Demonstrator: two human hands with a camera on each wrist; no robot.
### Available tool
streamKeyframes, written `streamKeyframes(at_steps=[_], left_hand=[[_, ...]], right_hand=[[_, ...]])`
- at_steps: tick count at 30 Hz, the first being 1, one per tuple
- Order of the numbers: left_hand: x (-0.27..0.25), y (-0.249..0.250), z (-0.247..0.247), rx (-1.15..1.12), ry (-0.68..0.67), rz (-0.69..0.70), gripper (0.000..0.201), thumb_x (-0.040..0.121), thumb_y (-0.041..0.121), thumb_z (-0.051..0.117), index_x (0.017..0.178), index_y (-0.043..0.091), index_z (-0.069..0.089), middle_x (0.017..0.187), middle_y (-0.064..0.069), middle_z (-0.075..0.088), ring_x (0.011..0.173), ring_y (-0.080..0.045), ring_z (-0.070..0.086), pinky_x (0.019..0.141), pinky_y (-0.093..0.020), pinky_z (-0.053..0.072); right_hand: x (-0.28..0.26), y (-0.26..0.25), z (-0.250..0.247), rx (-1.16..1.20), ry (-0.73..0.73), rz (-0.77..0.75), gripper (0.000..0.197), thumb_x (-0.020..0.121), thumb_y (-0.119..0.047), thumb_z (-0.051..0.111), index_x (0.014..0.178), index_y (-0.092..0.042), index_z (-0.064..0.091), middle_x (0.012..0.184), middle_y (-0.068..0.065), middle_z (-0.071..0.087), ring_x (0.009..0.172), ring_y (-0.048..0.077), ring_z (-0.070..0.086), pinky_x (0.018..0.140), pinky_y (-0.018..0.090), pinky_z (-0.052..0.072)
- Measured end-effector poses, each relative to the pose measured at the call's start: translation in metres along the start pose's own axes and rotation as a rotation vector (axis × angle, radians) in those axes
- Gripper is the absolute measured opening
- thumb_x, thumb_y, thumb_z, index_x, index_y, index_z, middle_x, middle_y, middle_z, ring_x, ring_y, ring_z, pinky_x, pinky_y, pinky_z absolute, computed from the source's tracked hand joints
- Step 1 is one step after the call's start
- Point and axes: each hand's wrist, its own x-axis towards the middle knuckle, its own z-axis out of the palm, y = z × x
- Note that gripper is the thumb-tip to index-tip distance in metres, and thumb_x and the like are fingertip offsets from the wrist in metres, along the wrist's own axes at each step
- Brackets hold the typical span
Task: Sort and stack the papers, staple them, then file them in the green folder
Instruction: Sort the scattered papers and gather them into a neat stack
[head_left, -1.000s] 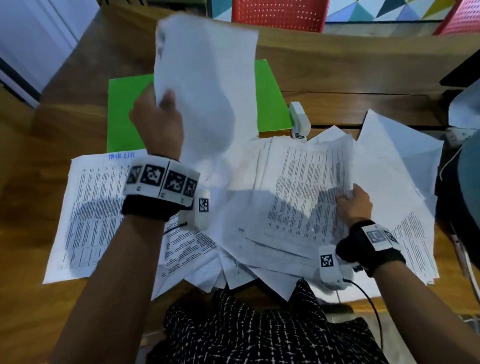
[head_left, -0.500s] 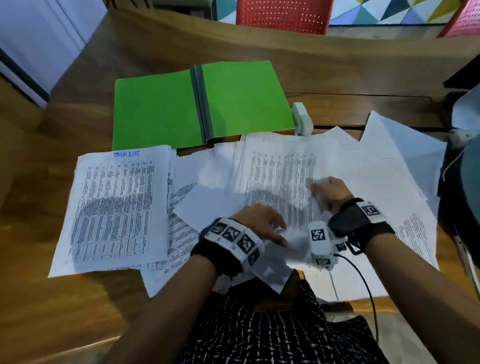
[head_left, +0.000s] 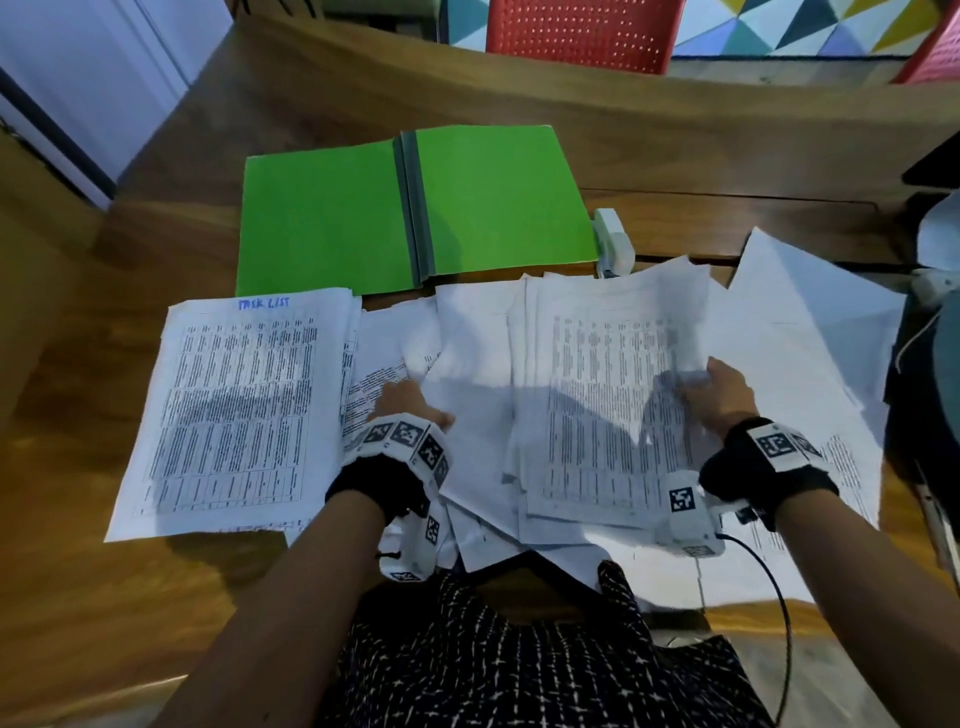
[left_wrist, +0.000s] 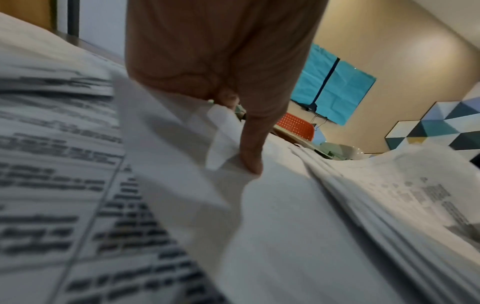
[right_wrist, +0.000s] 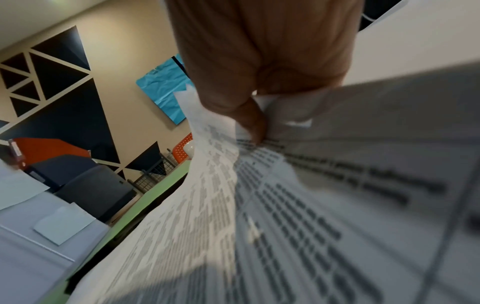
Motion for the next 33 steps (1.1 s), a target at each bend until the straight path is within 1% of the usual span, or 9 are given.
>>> streamKeyframes(at_steps=[5,9,16,19,21,24,28,30,33], left_hand=[[-0.005,0.012,-0.004,-0.194,0.078,0.064,0.039,0.084,0.019,0.062,0.12,0.005,0.06,0.123,-0.018,0.064,0.114,-0.032,0.059,0.094,-0.036,0.047],[-0.013,0.02,-0.038,-0.299,0.204,0.051,0.046,0.094,0.014,0.049,0.139,0.007,0.04,0.143,-0.016,0.046,0.128,-0.032,0.048,0.105,-0.038,0.039],[-0.057,0.054,-0.149,-0.478,0.817,0.36,0.035,0.094,0.02,0.051,0.124,0.004,0.052,0.126,-0.02,0.059,0.115,-0.032,0.054,0.09,-0.033,0.034],[-0.071,0.074,-0.137,-0.367,0.786,0.777,0.026,0.096,0.026,0.049,0.113,0.008,0.056,0.091,-0.018,0.068,0.074,-0.02,0.062,0.067,-0.033,0.042],[-0.069,0.082,-0.102,-0.098,0.673,0.991,0.016,0.089,0.005,0.051,0.103,0.013,0.053,0.077,-0.019,0.071,0.06,-0.03,0.066,0.051,-0.031,0.048],[-0.057,0.078,-0.029,0.283,0.313,1.042,0.025,0.089,0.0,0.045,0.106,0.012,0.059,0.086,-0.013,0.069,0.074,-0.03,0.067,0.06,-0.025,0.043],[-0.051,0.055,0.032,0.395,0.124,1.354,0.027,0.079,0.016,0.043,0.076,0.015,0.071,0.07,-0.001,0.074,0.057,-0.016,0.069,0.059,-0.023,0.055],[-0.043,0.049,0.048,0.403,0.191,1.463,0.028,0.08,0.029,0.046,0.069,0.018,0.07,0.077,0.002,0.077,0.064,-0.014,0.072,0.066,-0.022,0.05],[-0.045,0.048,0.039,0.236,0.292,1.422,0.053,0.087,0.053,0.037,0.074,0.015,0.073,0.09,-0.004,0.077,0.08,-0.018,0.073,0.076,-0.027,0.054]], right_hand=[[0.017,0.029,0.023,0.138,-0.144,-0.032,0.024,0.084,-0.013,0.06,0.102,0.002,0.057,0.112,0.025,0.066,0.091,0.026,0.06,0.052,0.009,0.046],[0.021,0.038,0.024,0.153,-0.1,-0.001,0.052,0.08,-0.013,0.059,0.127,0.003,0.047,0.128,0.022,0.058,0.114,0.034,0.057,0.091,0.036,0.047],[0.004,0.016,0.021,0.252,-0.109,-0.016,0.029,0.077,-0.007,0.053,0.104,0.0,0.046,0.109,0.019,0.052,0.099,0.023,0.047,0.082,0.037,0.039],[0.002,0.0,0.027,0.393,-0.132,-0.013,0.037,0.067,-0.009,0.048,0.095,0.014,0.043,0.113,0.035,0.055,0.105,0.042,0.055,0.089,0.052,0.046],[-0.007,-0.017,0.025,0.513,-0.16,0.012,0.027,0.071,-0.017,0.048,0.089,0.003,0.049,0.11,0.026,0.057,0.105,0.037,0.056,0.088,0.046,0.044],[-0.014,-0.03,0.016,0.754,-0.243,0.097,0.044,0.098,-0.03,0.034,0.131,-0.003,0.045,0.129,0.014,0.051,0.117,0.03,0.051,0.092,0.036,0.045],[-0.011,-0.029,0.013,0.774,-0.344,0.112,0.086,0.072,-0.071,0.055,0.139,-0.018,0.041,0.146,0.003,0.042,0.128,0.021,0.043,0.112,0.041,0.031],[-0.012,-0.029,0.016,0.606,-0.316,0.098,0.083,0.072,-0.052,0.071,0.135,-0.005,0.044,0.14,0.011,0.047,0.13,0.027,0.043,0.105,0.037,0.034],[-0.008,-0.026,0.022,0.51,-0.23,0.106,0.027,0.08,-0.009,0.069,0.101,0.007,0.063,0.117,0.024,0.061,0.112,0.035,0.058,0.091,0.036,0.046]])
